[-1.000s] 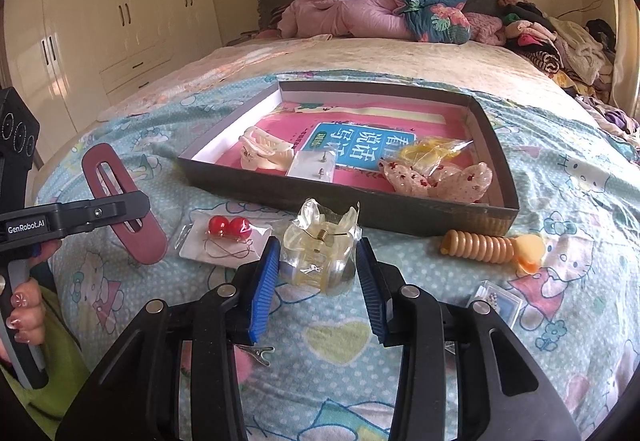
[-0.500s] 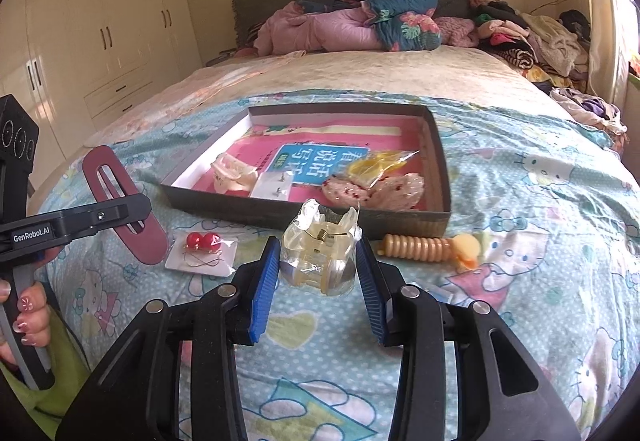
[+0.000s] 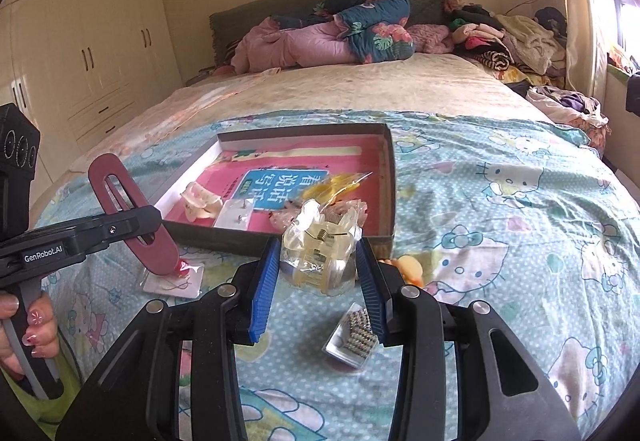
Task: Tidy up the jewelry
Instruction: 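Carry maroon clip and bagged clip into the box and open both tools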
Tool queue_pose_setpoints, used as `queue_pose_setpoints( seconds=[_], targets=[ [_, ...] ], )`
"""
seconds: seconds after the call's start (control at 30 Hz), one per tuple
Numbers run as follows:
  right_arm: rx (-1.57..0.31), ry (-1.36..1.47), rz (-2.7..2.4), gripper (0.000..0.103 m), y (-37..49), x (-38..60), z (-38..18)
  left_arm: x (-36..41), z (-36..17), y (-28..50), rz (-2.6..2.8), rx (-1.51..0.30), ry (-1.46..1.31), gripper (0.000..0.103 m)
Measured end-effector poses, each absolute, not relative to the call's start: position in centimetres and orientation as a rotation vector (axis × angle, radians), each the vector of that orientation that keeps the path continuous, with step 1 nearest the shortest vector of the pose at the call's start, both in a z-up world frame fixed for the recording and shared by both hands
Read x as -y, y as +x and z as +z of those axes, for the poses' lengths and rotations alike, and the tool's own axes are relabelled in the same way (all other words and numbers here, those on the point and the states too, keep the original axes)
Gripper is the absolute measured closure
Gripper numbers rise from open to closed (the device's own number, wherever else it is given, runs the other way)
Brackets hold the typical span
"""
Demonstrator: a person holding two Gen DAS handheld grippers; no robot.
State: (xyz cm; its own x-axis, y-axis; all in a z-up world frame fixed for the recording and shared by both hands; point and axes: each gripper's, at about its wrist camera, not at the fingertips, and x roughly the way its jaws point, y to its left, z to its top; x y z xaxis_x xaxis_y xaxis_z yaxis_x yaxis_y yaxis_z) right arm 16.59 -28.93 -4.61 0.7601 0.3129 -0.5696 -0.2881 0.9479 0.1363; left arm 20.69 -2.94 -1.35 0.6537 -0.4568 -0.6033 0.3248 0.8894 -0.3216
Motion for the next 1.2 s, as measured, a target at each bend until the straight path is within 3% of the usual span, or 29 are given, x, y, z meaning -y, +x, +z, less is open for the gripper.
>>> queue_pose_setpoints(
  seconds=[0.63,1.2],
  targets=[
    [-0.593,0.037,0.313,0.066,19.3,29.8,-3.0,4.7,-0.7,25.1,-0.433,-0.723,-0.146,0.097],
    [-0.624,0.026,0.307,0.066,23.6,30.1,-3.8,6.3,-3.3,30.0,-0.399,-0.791,-0.080,0.097]
  ],
)
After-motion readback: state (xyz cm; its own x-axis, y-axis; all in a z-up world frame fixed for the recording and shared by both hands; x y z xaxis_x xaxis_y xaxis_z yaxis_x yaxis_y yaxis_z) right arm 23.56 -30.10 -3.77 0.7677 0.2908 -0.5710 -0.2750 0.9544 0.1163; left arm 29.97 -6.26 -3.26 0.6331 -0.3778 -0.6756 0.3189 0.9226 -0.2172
